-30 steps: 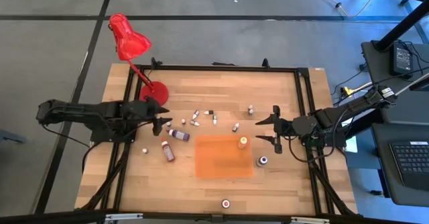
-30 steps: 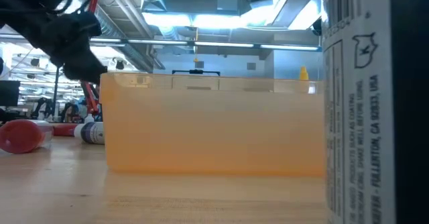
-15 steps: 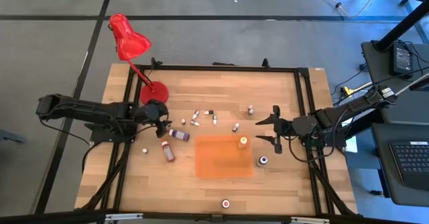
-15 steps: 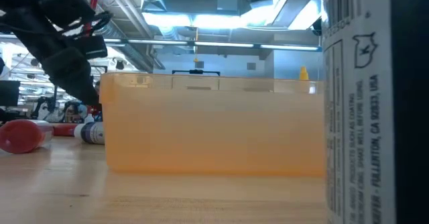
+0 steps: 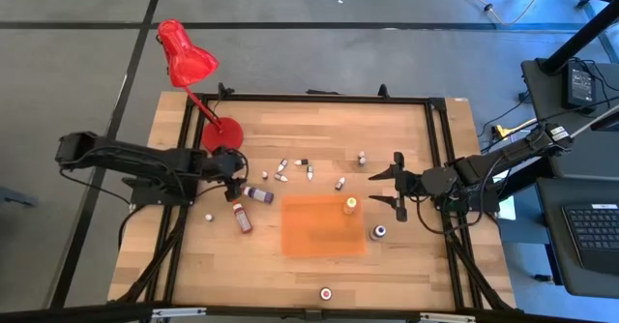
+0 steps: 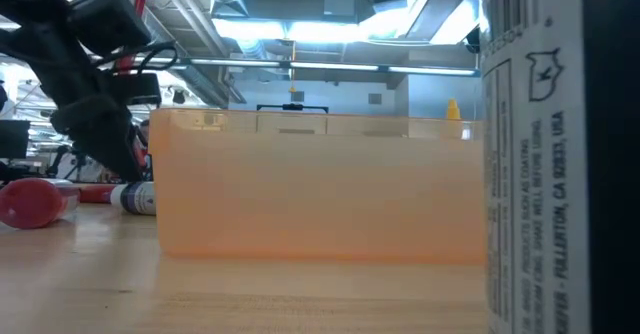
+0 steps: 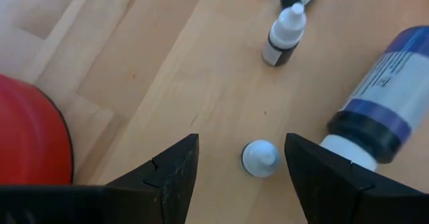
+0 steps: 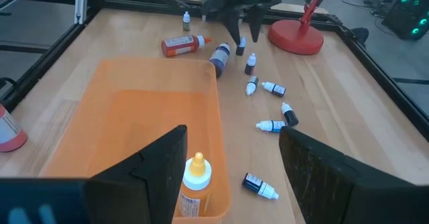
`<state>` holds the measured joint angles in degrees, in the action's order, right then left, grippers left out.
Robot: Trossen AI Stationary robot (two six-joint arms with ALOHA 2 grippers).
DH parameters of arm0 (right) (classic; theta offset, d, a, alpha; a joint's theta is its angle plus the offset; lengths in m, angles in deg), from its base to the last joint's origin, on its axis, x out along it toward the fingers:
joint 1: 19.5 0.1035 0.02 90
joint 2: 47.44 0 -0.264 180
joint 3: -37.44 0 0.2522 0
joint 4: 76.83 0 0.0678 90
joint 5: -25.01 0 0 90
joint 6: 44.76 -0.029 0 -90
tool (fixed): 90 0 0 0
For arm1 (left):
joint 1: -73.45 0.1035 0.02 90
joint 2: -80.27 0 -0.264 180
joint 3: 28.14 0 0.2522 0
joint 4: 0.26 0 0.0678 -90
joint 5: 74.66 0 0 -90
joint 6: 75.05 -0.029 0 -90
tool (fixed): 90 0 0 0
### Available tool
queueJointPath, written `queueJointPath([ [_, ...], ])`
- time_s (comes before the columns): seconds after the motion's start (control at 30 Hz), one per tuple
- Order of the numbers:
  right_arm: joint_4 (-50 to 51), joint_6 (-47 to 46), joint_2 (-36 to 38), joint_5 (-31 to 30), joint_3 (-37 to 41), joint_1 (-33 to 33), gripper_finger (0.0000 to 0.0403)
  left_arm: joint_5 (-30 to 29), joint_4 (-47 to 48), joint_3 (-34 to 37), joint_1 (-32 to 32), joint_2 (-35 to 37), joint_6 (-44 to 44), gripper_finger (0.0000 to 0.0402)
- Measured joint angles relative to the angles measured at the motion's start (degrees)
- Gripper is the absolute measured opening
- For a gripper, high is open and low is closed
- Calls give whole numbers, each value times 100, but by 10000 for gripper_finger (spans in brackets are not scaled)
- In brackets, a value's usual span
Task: Pick & Place food coloring
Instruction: Put the small purple food coloring bottle into the orange bin
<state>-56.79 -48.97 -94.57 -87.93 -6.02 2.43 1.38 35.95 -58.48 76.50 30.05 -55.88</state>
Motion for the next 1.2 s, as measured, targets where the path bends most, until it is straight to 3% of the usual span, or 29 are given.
queueJointPath([
  [0.67, 39, 15, 0, 0, 0, 0, 238, 9, -133, 0, 0, -248, -437, 63],
  [1.03, 42, -9, 0, 0, 0, 0, 238, -5, -153, -6, 0, -248, -447, 61],
  [1.2, 42, -11, 0, -2, 0, 0, 238, 24, -128, -382, 0, -251, -499, 62],
])
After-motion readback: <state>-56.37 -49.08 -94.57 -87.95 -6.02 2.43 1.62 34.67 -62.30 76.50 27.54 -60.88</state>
